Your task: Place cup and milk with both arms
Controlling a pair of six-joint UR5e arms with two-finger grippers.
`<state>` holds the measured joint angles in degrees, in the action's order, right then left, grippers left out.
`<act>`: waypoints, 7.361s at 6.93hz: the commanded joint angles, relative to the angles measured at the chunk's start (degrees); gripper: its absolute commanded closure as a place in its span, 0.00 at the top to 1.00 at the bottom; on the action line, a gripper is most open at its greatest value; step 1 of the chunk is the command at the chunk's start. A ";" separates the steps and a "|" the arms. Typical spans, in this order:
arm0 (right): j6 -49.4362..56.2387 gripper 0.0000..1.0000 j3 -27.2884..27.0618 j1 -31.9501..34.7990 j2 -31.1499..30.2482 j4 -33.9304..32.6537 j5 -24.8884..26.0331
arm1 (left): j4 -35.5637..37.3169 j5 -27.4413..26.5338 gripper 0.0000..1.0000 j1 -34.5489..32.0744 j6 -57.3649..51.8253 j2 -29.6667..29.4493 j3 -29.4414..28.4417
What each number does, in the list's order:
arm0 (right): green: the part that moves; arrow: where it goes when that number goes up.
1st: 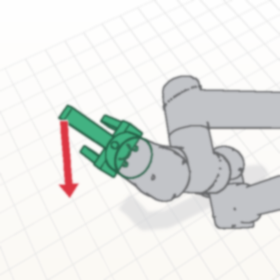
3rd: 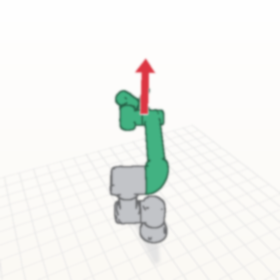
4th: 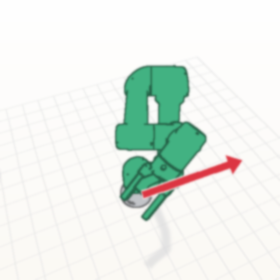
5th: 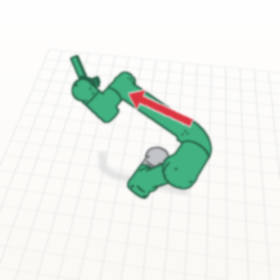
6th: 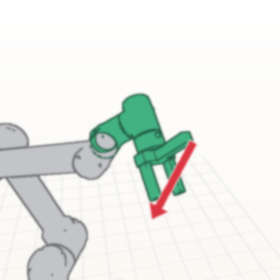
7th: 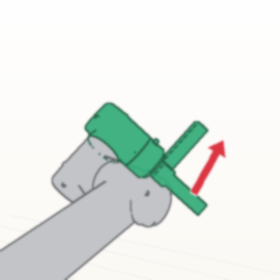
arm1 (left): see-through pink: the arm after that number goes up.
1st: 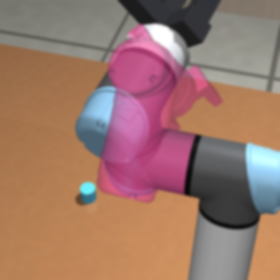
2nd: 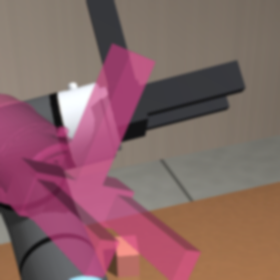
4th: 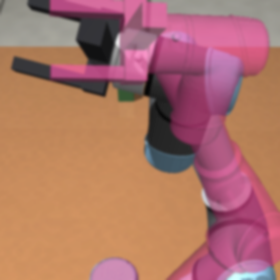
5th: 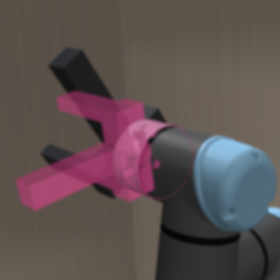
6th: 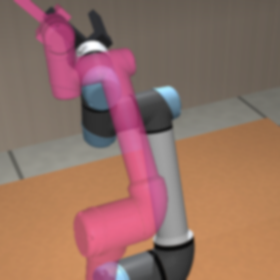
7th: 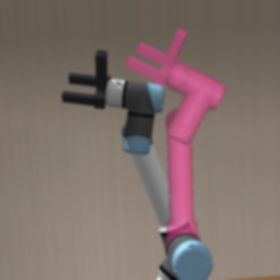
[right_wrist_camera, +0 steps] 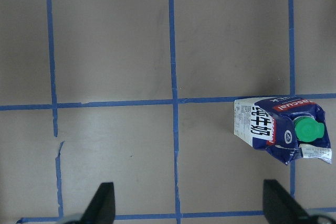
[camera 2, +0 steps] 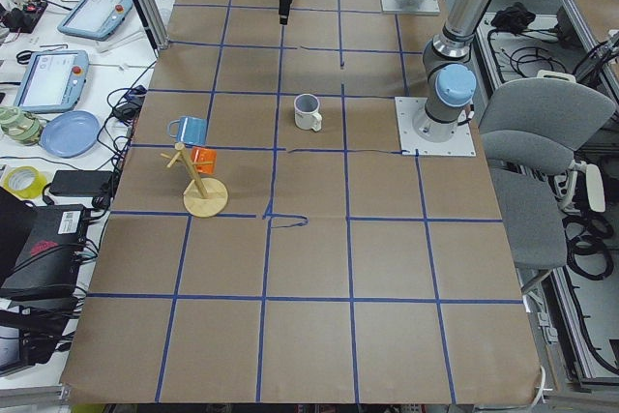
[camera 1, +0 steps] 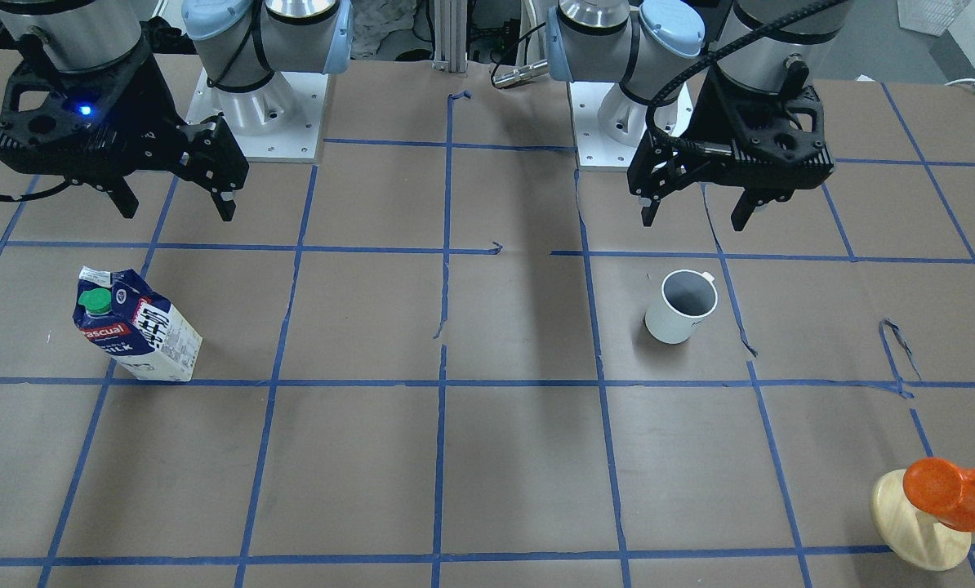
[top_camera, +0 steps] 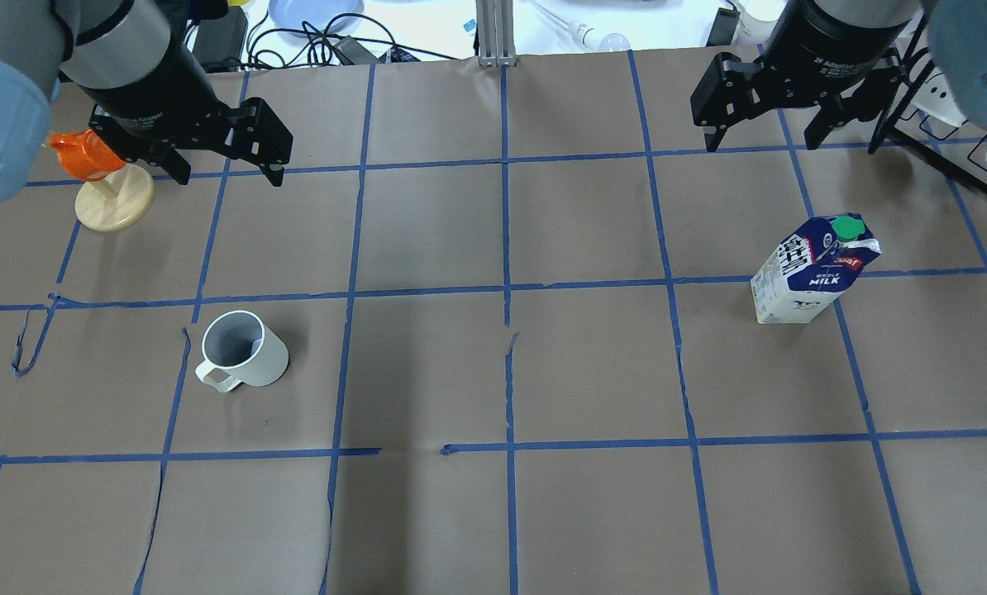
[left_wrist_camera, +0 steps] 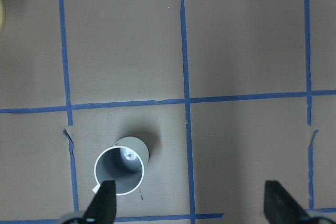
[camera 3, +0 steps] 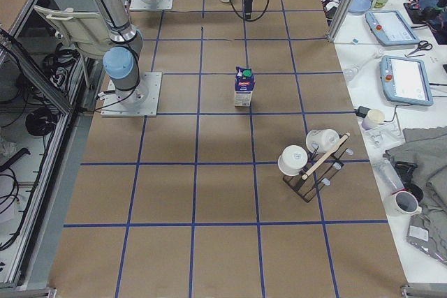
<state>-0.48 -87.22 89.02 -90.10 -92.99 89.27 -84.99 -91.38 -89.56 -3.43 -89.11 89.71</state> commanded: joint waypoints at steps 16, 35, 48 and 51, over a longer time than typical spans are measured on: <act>0.21 1.00 -0.50 -0.25 0.01 0.01 -0.15 | -2.55 0.33 1.00 3.87 -5.28 0.69 0.73; 0.04 1.00 -0.50 0.01 0.01 0.01 -0.15 | -1.76 0.33 1.00 5.70 -3.42 -0.97 1.70; 0.21 1.00 -0.59 -0.51 0.10 0.88 0.20 | 26.72 0.33 0.00 19.16 -20.13 -6.95 30.18; 7.84 1.00 -1.37 -5.23 1.68 3.96 0.90 | 27.60 0.50 0.00 17.16 -16.29 -6.87 27.65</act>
<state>4.59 -88.10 86.64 -88.79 -90.10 90.11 -57.75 -90.96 -71.05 -22.07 -96.29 119.22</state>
